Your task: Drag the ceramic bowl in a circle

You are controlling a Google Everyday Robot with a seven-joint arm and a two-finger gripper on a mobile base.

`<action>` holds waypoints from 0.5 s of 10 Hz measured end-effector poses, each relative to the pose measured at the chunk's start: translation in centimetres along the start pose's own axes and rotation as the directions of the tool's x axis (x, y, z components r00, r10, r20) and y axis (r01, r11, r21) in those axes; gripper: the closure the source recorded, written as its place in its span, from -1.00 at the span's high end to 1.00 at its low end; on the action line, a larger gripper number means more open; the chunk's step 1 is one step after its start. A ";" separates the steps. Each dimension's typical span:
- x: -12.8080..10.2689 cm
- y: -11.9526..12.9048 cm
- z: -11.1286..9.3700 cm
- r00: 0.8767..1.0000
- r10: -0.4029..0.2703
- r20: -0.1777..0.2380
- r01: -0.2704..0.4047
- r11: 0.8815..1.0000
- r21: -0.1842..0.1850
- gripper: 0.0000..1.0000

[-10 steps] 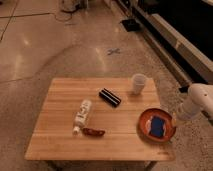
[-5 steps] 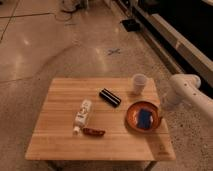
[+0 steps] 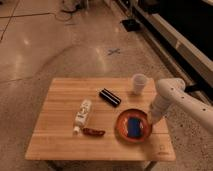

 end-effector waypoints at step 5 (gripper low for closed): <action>-2.0 9.1 -1.8 0.983 0.174 -0.048 -0.179 0.978 -0.109 -1.00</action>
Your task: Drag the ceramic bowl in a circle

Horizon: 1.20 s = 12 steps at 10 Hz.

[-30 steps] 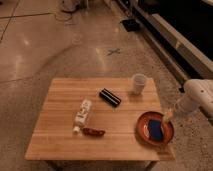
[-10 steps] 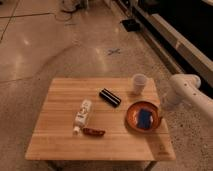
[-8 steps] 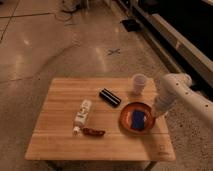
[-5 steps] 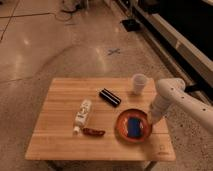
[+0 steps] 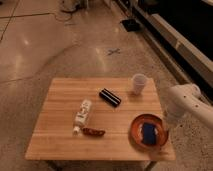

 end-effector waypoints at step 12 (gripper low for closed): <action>2.4 -18.0 -1.2 0.919 -0.390 -0.059 0.393 0.918 0.051 -1.00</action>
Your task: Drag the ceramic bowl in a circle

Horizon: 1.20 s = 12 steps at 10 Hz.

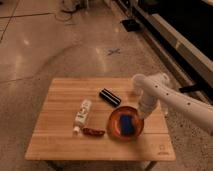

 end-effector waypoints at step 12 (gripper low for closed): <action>-3.4 11.3 -2.4 0.973 0.194 -0.127 -0.212 0.965 -0.154 -1.00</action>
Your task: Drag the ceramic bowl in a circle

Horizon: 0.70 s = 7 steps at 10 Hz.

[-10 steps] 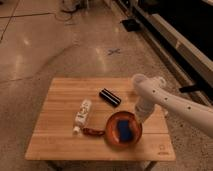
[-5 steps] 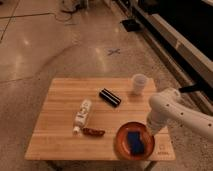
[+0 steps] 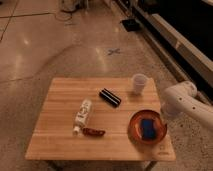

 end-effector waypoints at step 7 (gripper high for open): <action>0.9 -12.9 -1.1 0.974 -0.225 -0.031 0.227 0.967 0.118 -1.00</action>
